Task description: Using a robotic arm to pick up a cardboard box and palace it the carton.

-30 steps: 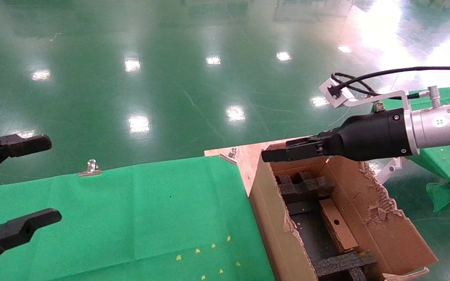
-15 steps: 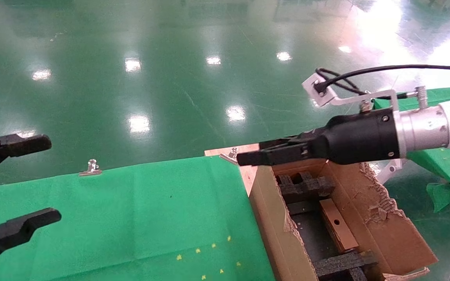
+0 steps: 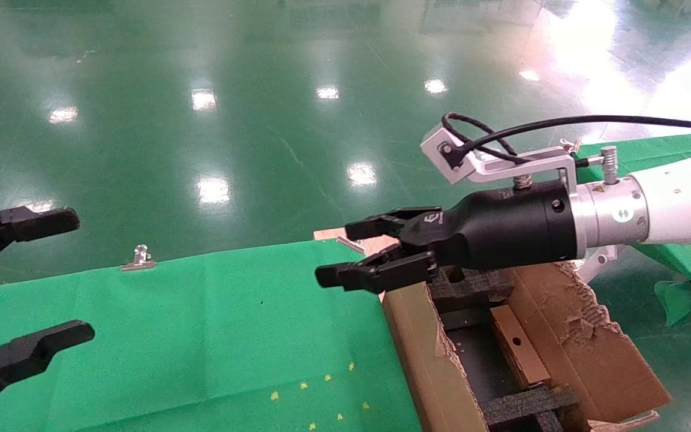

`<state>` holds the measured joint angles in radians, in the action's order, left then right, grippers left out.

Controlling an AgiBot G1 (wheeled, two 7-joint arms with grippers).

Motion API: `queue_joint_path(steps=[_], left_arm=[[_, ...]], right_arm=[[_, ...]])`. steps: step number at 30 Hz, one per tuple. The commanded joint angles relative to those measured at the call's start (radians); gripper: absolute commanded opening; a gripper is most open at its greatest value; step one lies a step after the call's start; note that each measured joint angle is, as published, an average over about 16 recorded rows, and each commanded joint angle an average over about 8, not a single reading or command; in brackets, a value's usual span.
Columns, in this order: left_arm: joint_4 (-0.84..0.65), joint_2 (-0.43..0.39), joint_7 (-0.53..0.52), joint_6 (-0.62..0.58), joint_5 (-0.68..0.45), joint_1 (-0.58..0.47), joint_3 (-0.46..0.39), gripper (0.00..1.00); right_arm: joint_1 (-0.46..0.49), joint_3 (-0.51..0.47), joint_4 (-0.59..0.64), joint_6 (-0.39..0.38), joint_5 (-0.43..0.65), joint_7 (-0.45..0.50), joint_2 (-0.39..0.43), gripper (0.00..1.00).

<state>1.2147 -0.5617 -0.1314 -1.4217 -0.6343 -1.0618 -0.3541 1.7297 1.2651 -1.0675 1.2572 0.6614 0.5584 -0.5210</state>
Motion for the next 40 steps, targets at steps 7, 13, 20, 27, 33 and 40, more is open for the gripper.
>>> queue_joint_path(steps=[7, 13, 20, 27, 33, 40], left_arm=[[0.000, 0.000, 0.000, 0.000, 0.000, 0.000, 0.000, 1.00], [0.000, 0.000, 0.000, 0.000, 0.000, 0.000, 0.000, 1.00], [0.000, 0.000, 0.000, 0.000, 0.000, 0.000, 0.000, 1.00], [0.000, 0.000, 0.000, 0.000, 0.000, 0.000, 0.000, 1.00], [0.000, 0.000, 0.000, 0.000, 0.000, 0.000, 0.000, 1.00], [0.000, 0.000, 0.000, 0.000, 0.000, 0.000, 0.000, 1.00]], right_arm=[[-0.138, -0.207, -0.046, 0.050, 0.015, -0.078, -0.019, 1.00], [-0.241, -0.362, -0.080, 0.088, 0.025, -0.136, -0.033, 1.00], [-0.360, -0.541, -0.119, 0.131, 0.038, -0.204, -0.050, 1.00], [-0.481, -0.723, -0.159, 0.175, 0.051, -0.272, -0.066, 1.00], [-0.584, -0.878, -0.193, 0.212, 0.062, -0.330, -0.080, 1.00], [-0.661, -0.996, -0.218, 0.240, 0.069, -0.373, -0.091, 1.00]])
